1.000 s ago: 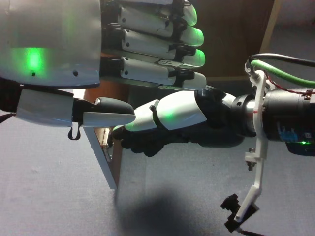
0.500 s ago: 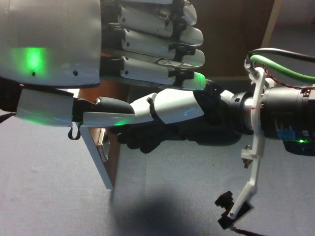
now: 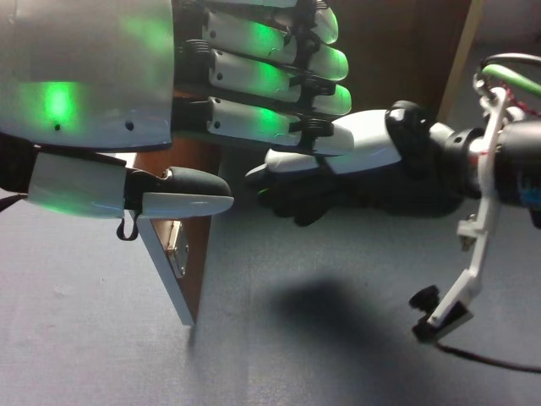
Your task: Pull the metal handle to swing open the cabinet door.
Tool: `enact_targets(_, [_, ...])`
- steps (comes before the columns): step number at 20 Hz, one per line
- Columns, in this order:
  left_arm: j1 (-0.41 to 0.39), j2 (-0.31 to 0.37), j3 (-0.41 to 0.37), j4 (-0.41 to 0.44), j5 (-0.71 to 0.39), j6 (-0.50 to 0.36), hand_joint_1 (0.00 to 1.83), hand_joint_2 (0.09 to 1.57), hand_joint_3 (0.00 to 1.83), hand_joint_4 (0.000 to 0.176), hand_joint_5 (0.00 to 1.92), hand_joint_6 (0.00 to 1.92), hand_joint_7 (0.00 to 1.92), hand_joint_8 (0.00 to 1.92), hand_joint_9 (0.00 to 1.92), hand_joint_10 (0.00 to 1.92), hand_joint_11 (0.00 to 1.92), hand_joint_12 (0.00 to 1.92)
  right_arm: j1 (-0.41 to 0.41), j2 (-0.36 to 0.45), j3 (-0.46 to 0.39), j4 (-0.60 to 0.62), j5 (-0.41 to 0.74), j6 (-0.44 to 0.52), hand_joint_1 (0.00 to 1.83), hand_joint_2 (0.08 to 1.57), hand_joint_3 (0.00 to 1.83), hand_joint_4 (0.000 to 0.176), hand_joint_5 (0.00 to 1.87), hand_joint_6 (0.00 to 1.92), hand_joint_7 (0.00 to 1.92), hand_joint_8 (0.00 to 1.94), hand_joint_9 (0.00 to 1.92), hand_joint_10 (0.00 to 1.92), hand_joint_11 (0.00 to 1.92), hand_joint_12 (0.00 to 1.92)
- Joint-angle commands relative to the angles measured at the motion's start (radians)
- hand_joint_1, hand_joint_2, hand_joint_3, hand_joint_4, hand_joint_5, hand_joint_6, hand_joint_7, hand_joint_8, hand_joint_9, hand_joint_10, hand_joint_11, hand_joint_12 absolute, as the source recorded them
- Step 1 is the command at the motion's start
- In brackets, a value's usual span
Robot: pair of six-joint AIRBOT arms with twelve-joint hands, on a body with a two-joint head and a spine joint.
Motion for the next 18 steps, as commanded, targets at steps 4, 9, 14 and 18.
enact_targets(4, [-0.01, 0.007, 0.0, -0.097, -0.025, 0.009, 0.0, 1.57, 0.14, 0.0, 0.4, 0.0, 0.42, 0.0, 0.39, 0.0, 0.04, 0.8, -0.009, 0.016, 0.047, 0.015, 0.042, -0.014, 0.0, 1.57, 0.09, 0.0, 0.39, 0.0, 0.41, 0.0, 0.38, 0.0, 0.0, 1.0])
enact_targets(9, [-0.01, 0.007, 0.0, -0.097, -0.025, 0.009, 0.0, 1.57, 0.14, 0.0, 0.4, 0.0, 0.42, 0.0, 0.39, 0.0, 0.04, 0.79, -0.029, 0.026, 0.097, -0.058, 0.065, -0.04, 0.0, 1.57, 0.08, 0.0, 0.39, 0.0, 0.41, 0.0, 0.37, 0.0, 0.0, 0.97])
enact_targets(14, [-0.01, 0.007, 0.0, -0.097, -0.025, 0.009, 0.0, 1.57, 0.14, 0.0, 0.4, 0.0, 0.43, 0.0, 0.39, 0.0, 0.04, 0.79, -0.036, 0.036, 0.147, -0.206, 0.111, -0.04, 0.0, 1.57, 0.08, 0.0, 0.39, 0.0, 0.4, 0.0, 0.37, 0.0, 0.0, 0.96])
enact_targets(18, [-0.01, 0.007, 0.0, -0.097, -0.025, 0.009, 0.0, 1.57, 0.14, 0.0, 0.39, 0.0, 0.42, 0.0, 0.39, 0.0, 0.05, 0.79, -0.035, 0.044, 0.167, -0.339, 0.141, -0.04, 0.0, 1.57, 0.08, 0.0, 0.39, 0.0, 0.41, 0.0, 0.37, 0.0, 0.0, 0.97])
